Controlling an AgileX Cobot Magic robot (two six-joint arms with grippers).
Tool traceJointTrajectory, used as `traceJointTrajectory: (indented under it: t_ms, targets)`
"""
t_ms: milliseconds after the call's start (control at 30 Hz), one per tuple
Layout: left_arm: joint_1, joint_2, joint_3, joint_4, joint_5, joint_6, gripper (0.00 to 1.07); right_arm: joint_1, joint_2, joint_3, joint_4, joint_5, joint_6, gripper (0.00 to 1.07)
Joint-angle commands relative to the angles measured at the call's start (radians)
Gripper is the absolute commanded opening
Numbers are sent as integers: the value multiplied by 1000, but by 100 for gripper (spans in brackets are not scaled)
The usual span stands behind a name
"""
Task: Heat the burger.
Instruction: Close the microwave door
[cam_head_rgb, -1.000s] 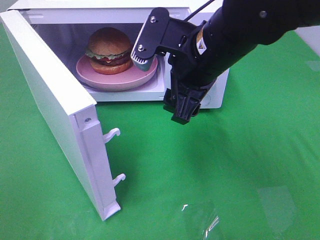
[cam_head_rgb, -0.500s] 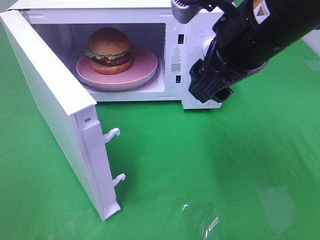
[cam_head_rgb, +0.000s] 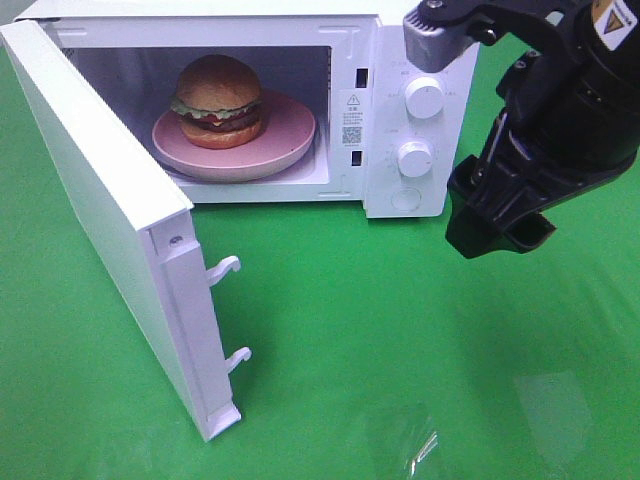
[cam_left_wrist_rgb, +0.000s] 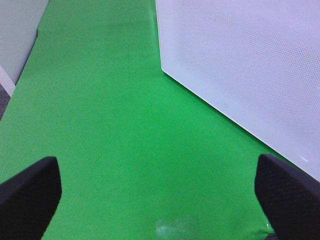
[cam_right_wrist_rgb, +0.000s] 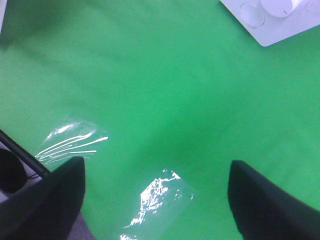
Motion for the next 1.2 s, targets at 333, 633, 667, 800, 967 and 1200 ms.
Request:
traceJointTrajectory:
  t_ms: [333, 633, 667, 800, 967, 1200]
  targets:
    - [-5, -16, 2, -6, -14, -1, 98, 2, -130, 126, 10, 20, 7, 76]
    - [-5, -16, 2, -6, -14, -1, 98, -104, -263, 275, 27, 0, 52, 76]
    - [-5, -16, 2, -6, -14, -1, 98, -120, -281, 287, 35, -4, 55, 76]
    - [-5, -16, 2, -6, -14, -1, 98, -179, -356, 327, 68, -17, 98, 76]
    - [-5, -16, 2, -6, -14, -1, 98, -290, -468, 397, 80, -22, 108, 76]
    - [-5, -16, 2, -6, -14, -1, 98, -363, -595, 454, 91, -38, 130, 76]
